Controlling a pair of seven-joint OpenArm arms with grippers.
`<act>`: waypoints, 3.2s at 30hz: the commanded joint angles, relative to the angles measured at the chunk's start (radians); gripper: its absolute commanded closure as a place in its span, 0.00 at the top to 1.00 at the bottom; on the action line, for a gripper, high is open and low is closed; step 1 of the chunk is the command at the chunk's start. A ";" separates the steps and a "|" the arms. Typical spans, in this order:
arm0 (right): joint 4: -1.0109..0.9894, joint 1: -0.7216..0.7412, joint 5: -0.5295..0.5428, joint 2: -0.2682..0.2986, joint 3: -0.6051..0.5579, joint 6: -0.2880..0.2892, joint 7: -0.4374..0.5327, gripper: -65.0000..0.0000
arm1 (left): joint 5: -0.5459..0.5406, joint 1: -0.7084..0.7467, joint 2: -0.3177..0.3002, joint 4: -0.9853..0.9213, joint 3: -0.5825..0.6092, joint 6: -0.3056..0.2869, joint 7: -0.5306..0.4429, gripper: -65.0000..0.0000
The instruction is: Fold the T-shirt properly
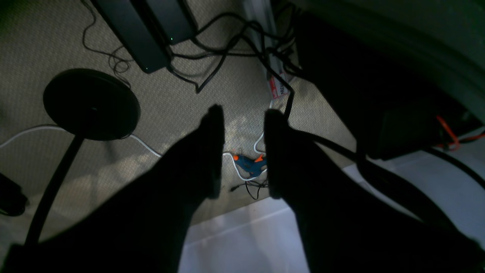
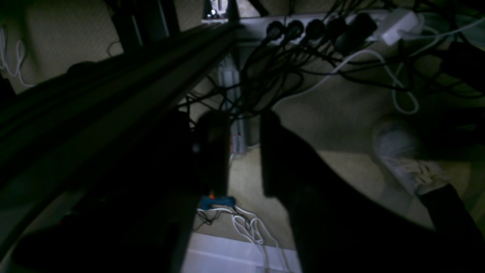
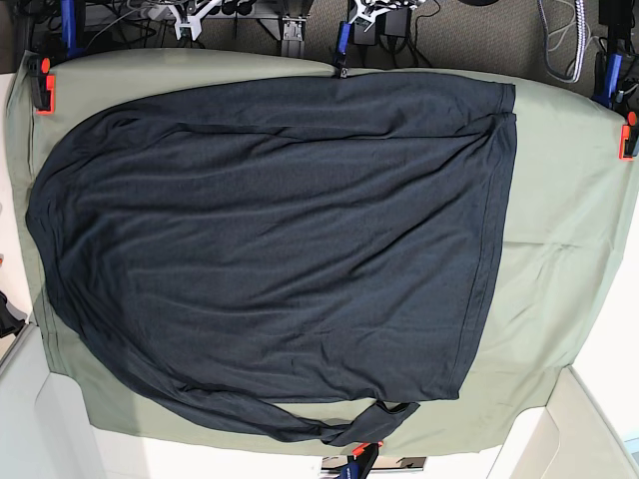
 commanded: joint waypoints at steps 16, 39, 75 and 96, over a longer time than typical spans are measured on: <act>0.006 -0.003 0.005 0.005 -0.002 0.026 0.011 0.23 | 0.003 0.003 0.002 0.004 0.002 -0.010 -0.040 0.33; 0.202 -0.212 0.120 0.112 -0.002 0.223 0.011 0.23 | -0.144 0.222 -0.163 0.423 -0.013 -0.217 0.127 0.33; 1.760 -0.865 0.755 0.247 0.130 0.243 -0.253 0.52 | -0.498 0.966 -0.319 1.683 -0.643 -0.463 0.328 0.49; 1.521 -0.484 0.744 0.248 0.245 0.066 -0.368 0.54 | -0.711 0.978 -0.355 1.805 -0.836 -0.463 0.351 0.63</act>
